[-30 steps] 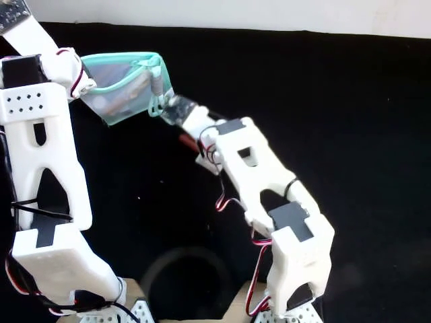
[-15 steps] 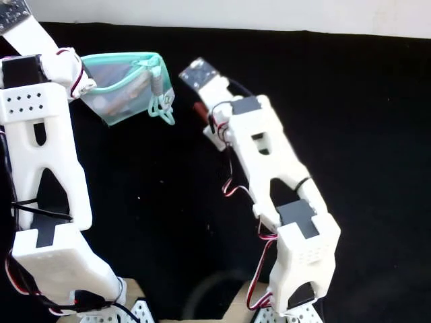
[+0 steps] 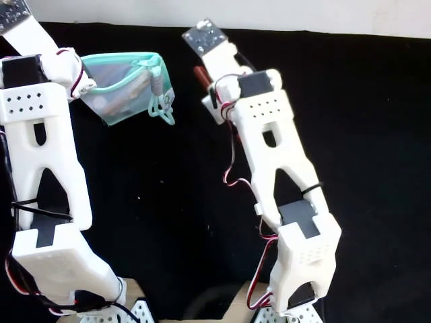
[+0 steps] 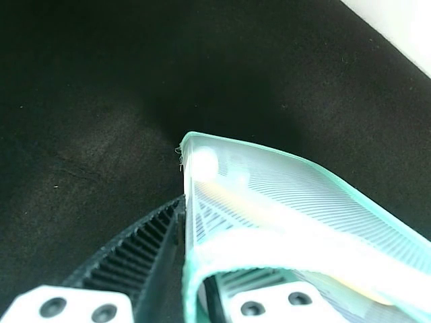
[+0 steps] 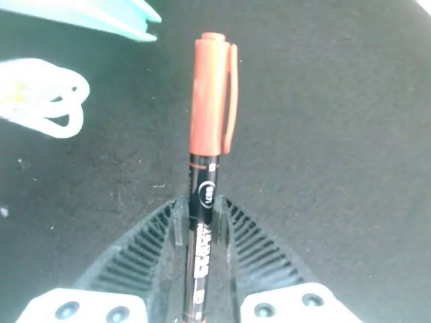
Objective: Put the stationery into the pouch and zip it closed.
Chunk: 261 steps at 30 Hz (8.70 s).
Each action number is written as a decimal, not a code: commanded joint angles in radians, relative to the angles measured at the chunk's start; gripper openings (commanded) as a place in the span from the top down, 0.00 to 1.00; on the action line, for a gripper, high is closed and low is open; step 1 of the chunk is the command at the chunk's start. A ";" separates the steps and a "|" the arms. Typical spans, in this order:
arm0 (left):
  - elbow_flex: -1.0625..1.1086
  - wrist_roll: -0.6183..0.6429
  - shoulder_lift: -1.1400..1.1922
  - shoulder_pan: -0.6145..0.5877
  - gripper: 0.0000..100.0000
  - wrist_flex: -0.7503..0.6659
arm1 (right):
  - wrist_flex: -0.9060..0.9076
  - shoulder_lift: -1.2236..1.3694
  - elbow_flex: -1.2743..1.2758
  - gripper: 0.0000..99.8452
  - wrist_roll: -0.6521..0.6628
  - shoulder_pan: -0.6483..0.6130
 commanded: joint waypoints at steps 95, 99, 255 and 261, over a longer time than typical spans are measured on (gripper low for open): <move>0.012 -0.044 0.094 -0.010 0.99 -0.031 | -0.154 0.515 -1.260 0.99 -0.687 -0.317; 0.012 -0.044 0.094 -0.012 0.99 -0.031 | -0.088 0.516 -1.260 0.99 -0.617 -0.361; 0.016 -0.044 0.096 -0.013 0.99 -0.032 | 0.489 0.197 -1.201 0.82 -0.281 -0.271; 0.016 -0.044 0.096 -0.012 0.99 -0.032 | 0.489 0.203 -0.983 0.82 -0.368 -0.251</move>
